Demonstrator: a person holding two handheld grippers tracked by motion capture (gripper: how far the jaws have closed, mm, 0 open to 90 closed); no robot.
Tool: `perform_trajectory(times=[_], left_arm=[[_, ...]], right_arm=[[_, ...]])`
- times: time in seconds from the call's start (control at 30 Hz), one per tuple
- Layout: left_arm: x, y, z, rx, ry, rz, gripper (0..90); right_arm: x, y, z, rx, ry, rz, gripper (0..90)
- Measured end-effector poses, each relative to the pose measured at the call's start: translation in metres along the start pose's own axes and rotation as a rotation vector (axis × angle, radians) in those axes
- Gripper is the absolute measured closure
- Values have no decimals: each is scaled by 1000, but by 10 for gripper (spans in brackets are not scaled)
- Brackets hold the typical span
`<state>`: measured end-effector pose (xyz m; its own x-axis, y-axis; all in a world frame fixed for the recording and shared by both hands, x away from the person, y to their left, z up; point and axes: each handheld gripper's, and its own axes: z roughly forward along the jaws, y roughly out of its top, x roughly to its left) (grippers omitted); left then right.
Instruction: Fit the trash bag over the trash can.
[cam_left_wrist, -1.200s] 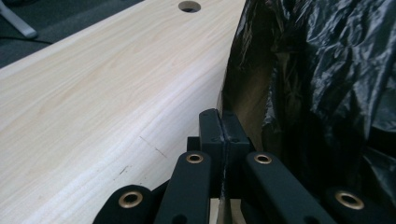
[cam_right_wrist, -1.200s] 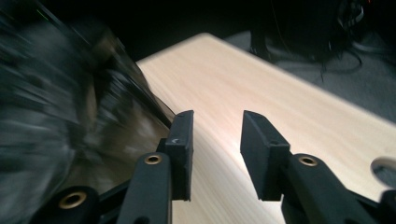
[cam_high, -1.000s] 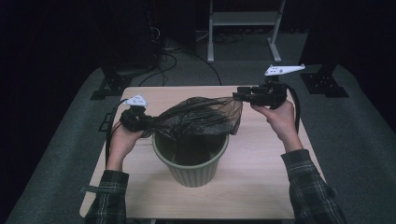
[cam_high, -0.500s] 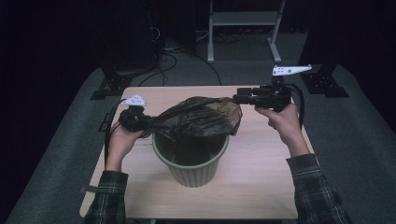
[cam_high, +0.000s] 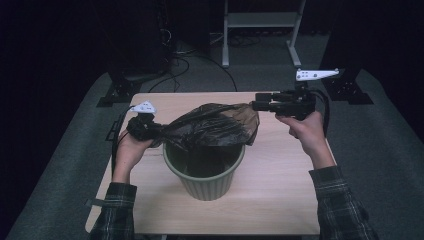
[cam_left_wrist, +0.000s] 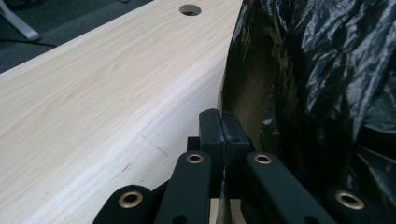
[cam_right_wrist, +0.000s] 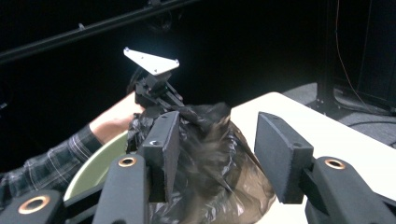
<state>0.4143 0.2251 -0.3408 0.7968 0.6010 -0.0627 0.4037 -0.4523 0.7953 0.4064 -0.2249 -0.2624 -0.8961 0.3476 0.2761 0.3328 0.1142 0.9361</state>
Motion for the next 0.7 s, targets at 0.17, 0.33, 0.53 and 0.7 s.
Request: perform_trajectory(times=[0.17, 0.33, 0.53, 0.7], left_arm=[[-1, 1, -1, -4, -1, 5, 899], [-1, 1, -2, -3, 0, 4, 899], [-6, -2, -7, -7, -6, 8, 899], [-9, -5, -14, -15, 0, 7, 899]], right_arm=[[-1, -8, 13, 72, -15, -4, 566], [8, -15, 23, 131, -40, -83, 890], [47, -21, 20, 129, 3, -202, 900], [90, -46, 20, 190, 73, -281, 900]])
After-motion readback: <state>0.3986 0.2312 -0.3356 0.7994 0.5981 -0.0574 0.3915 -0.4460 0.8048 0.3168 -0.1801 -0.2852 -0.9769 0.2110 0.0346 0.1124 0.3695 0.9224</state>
